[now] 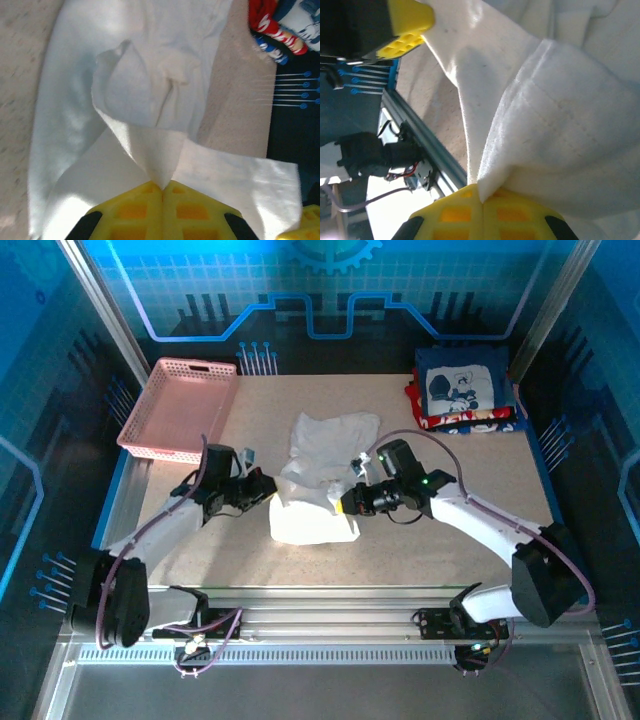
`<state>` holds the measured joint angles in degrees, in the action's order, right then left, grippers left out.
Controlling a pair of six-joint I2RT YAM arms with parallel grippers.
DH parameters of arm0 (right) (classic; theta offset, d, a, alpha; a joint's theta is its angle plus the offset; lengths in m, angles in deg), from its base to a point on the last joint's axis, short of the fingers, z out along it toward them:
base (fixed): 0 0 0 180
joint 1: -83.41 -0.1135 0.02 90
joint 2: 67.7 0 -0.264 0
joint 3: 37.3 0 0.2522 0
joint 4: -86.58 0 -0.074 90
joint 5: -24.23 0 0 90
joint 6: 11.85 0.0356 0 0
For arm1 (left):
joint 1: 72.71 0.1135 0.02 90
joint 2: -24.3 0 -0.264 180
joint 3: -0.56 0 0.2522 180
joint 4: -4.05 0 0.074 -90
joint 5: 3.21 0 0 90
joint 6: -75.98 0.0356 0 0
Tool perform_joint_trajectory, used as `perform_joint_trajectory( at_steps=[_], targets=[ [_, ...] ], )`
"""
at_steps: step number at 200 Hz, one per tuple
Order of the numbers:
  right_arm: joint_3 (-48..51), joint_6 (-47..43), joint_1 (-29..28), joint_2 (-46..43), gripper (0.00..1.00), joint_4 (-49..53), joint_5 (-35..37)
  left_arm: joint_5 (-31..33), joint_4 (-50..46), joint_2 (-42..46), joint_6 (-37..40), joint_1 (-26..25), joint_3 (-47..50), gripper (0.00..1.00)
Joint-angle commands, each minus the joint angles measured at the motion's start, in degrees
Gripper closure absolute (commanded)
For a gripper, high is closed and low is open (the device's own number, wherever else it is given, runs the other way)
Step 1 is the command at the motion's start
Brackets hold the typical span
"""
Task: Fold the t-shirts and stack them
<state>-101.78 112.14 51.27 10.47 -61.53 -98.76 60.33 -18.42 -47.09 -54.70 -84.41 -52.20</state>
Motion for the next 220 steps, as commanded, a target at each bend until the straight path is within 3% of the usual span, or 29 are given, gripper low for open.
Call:
perform_joint_trajectory(
  at_steps=[1,62,138,163,220],
  targets=[
    [4.2,-1.9,-0.8,-1.9,1.0,-3.9,-4.9,1.4,0.3,4.5,-4.4,-0.4,5.1,1.0],
    [10.8,-1.3,-0.1,-1.1,1.0,-2.7,-3.7,3.3,2.6,6.2,-6.6,-2.3,12.9,1.0],
    [10.5,-2.7,4.3,3.2,1.0,-3.7,-6.5,3.1,5.4,-4.2,-4.1,-4.4,8.0,1.0],
    [11.5,-3.1,3.6,1.5,1.0,-2.9,-6.5,3.9,5.3,-0.7,-5.6,-6.5,10.6,1.0],
    [17.6,-1.6,1.3,-6.4,1.0,-2.9,-7.4,4.4,-1.5,17.1,-9.1,-6.7,19.8,1.0]
  ],
)
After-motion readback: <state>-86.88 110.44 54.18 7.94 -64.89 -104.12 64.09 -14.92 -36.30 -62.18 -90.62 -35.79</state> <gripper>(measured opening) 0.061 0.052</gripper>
